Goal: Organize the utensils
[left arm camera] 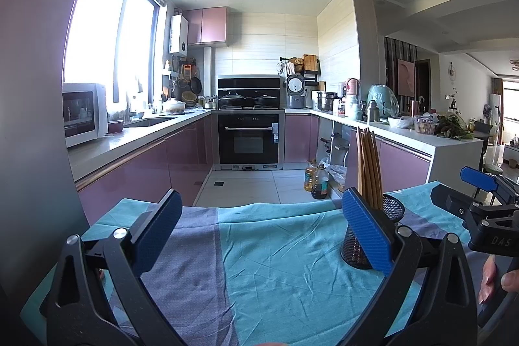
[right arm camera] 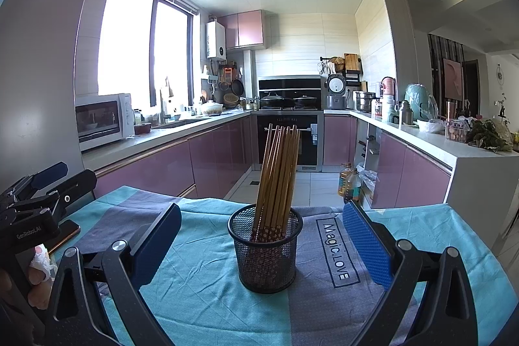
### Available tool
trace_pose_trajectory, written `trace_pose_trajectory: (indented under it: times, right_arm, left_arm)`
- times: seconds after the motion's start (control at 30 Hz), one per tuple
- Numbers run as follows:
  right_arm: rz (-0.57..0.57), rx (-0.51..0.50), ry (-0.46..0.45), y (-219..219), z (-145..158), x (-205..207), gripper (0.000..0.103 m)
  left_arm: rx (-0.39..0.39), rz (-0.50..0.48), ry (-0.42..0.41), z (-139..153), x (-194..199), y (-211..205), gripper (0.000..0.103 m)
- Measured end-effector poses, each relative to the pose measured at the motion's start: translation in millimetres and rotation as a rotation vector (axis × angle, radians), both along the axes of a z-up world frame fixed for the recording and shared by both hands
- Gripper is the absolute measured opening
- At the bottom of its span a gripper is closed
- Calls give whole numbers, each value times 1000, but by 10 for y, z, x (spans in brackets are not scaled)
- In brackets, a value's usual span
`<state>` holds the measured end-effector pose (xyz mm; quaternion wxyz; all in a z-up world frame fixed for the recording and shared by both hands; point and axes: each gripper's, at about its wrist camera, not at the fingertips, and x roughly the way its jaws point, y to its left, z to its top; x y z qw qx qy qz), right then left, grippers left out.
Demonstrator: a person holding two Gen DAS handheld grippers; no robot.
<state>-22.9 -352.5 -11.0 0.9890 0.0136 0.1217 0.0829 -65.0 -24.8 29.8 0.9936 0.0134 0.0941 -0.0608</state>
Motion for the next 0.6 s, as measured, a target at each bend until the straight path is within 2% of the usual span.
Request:
trace_pose_trajectory:
  times: [0.27, 0.37, 0.43, 0.5, 0.6]
  right_arm:
    - [1, -2, 4, 10, -13, -1, 96]
    - [5, -1, 22, -19, -50, 33, 96]
    - [-3, 11, 60, -107, -98, 100, 96]
    - [-31, 0, 119, -216, -192, 204, 96]
    - [-91, -43, 239, -406, -390, 413, 96]
  left_arm:
    - [10, 5, -4, -27, -11, -8, 97]
    - [5, -7, 26, -61, 41, 16, 97]
    - [5, -24, 68, -93, 108, 22, 97]
    - [17, 2, 107, -163, 200, 54, 97]
    - [23, 14, 199, -283, 394, 143, 97]
